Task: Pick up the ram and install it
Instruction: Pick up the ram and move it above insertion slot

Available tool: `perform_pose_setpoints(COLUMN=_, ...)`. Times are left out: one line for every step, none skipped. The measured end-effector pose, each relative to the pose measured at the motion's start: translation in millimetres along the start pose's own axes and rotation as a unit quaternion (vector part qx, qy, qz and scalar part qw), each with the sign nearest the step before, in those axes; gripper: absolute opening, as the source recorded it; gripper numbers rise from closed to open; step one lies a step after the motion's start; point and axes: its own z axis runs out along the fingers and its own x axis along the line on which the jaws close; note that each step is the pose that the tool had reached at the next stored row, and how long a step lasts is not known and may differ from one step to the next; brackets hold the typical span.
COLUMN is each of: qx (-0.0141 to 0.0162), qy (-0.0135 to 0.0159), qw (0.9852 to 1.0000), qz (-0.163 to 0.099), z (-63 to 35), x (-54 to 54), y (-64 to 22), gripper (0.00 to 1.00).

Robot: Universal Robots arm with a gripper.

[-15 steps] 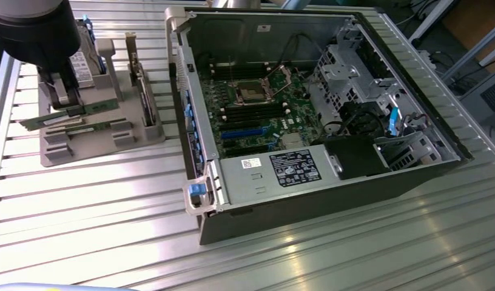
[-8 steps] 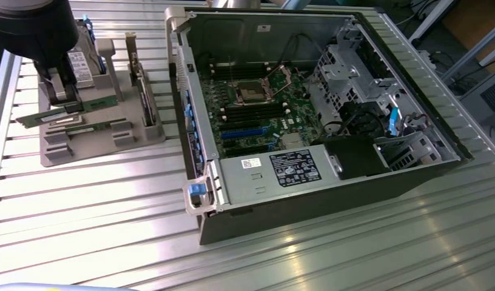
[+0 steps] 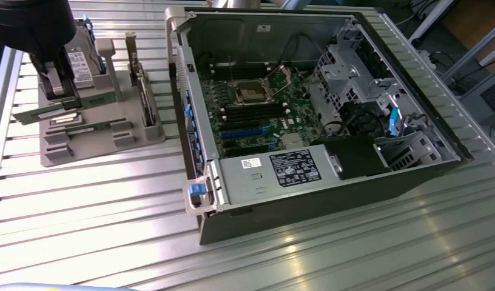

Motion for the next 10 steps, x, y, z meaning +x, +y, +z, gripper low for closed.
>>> perform_pose_setpoints(qx=0.0000, qy=0.0000, qw=1.0000, qz=0.000, z=-0.7, x=0.0, y=0.0, gripper=0.14)
perform_pose_setpoints(qx=0.0000, qy=0.0000, qw=1.0000, qz=0.000, z=-1.4, x=0.0, y=0.0, gripper=0.14)
perform_pose_setpoints(qx=0.0001, qy=0.0000, qw=1.0000, qz=0.000, z=-2.5, x=-0.1, y=0.1, gripper=0.14)
perform_pose_setpoints(qx=0.0001, qy=0.0000, qw=1.0000, qz=0.000, z=-3.2, x=-0.1, y=0.1, gripper=0.14)
perform_pose_setpoints(qx=0.0000, qy=0.0000, qw=1.0000, qz=0.000, z=-3.9, x=-0.1, y=0.2, gripper=0.14)
perform_pose_setpoints(qx=0.0000, qy=0.0000, qw=1.0000, qz=0.000, z=-4.8, x=-0.2, y=0.2, gripper=0.14)
perform_pose_setpoints(qx=0.0000, qy=0.0000, qw=1.0000, qz=0.000, z=-6.2, x=-0.2, y=0.3, gripper=0.14)
perform_pose_setpoints(qx=0.0000, qy=0.0000, qw=1.0000, qz=0.000, z=-6.9, x=-0.2, y=0.3, gripper=0.14)
perform_pose_setpoints(qx=0.0000, qy=0.0000, qw=1.0000, qz=0.000, z=-8.6, x=-0.3, y=0.4, gripper=0.14)
perform_pose_setpoints(qx=0.0001, qy=0.0000, qw=1.0000, qz=0.000, z=-9.8, x=-0.3, y=0.5, gripper=0.14)
